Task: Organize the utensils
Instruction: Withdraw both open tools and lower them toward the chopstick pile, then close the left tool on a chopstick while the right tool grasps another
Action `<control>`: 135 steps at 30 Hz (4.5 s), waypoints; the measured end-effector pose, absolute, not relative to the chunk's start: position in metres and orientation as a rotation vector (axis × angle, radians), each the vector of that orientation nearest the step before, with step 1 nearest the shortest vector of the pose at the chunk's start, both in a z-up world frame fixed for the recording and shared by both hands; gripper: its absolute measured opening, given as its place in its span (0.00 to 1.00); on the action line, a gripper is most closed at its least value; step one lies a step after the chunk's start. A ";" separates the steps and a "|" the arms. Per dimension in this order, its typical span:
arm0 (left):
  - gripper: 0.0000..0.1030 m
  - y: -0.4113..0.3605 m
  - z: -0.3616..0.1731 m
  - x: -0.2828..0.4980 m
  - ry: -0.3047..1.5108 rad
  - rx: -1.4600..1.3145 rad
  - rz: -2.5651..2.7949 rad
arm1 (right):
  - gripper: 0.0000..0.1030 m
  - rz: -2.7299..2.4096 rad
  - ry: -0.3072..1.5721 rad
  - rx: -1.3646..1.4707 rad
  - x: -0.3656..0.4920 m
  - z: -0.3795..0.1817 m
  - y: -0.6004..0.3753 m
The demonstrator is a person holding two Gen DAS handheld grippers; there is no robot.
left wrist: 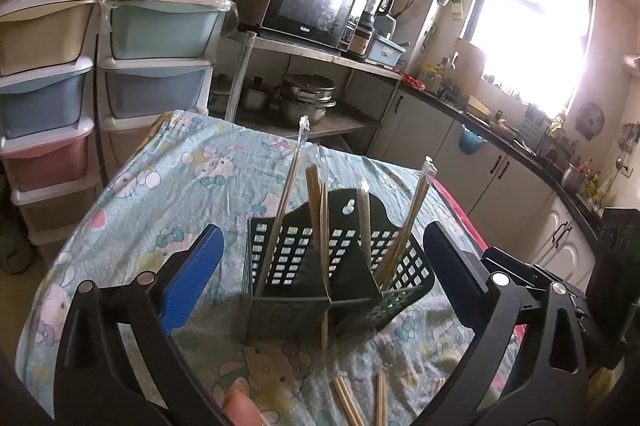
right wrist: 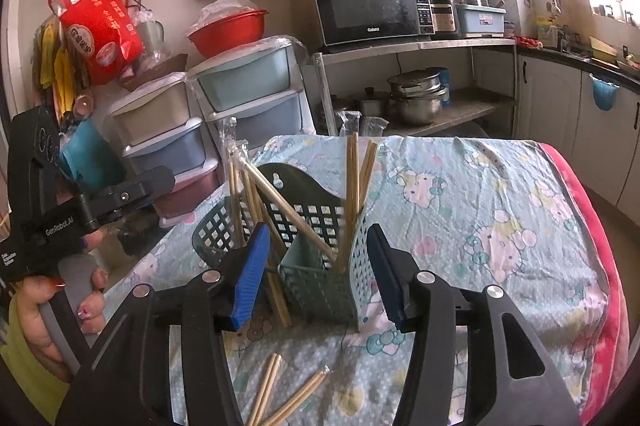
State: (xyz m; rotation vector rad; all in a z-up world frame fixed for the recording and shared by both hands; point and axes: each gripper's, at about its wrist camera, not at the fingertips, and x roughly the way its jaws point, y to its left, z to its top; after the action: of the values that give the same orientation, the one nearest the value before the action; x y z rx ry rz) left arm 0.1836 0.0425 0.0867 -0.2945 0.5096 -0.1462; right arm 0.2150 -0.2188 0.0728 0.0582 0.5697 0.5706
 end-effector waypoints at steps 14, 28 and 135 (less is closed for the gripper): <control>0.89 0.043 0.064 0.170 0.556 -0.306 -0.134 | 0.47 0.565 0.603 0.056 0.198 0.060 -0.228; 0.89 0.041 0.046 0.156 0.603 -0.286 -0.113 | 0.47 0.579 0.657 0.022 0.182 0.038 -0.225; 0.05 0.053 -0.016 0.150 0.821 -0.378 -0.206 | 0.10 0.627 0.915 0.111 0.204 -0.021 -0.179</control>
State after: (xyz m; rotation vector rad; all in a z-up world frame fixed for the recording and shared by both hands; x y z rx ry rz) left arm 0.1500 0.0526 -0.0158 -0.3780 0.8215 -0.2057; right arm 0.2037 -0.1790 -0.0210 0.1113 0.9155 0.6272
